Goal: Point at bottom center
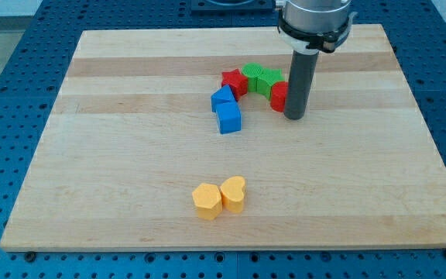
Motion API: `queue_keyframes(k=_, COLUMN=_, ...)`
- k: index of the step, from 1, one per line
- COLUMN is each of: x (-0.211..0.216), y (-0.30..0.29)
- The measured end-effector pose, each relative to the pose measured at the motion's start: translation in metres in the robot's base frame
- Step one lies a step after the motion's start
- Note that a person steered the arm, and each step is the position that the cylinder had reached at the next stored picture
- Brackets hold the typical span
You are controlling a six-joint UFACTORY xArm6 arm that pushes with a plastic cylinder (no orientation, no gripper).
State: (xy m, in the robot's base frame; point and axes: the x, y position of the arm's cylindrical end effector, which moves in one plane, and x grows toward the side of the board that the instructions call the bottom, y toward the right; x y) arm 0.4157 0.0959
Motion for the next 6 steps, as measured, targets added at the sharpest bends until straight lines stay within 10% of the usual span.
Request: queue_keyframes(k=6, x=0.189, y=-0.081)
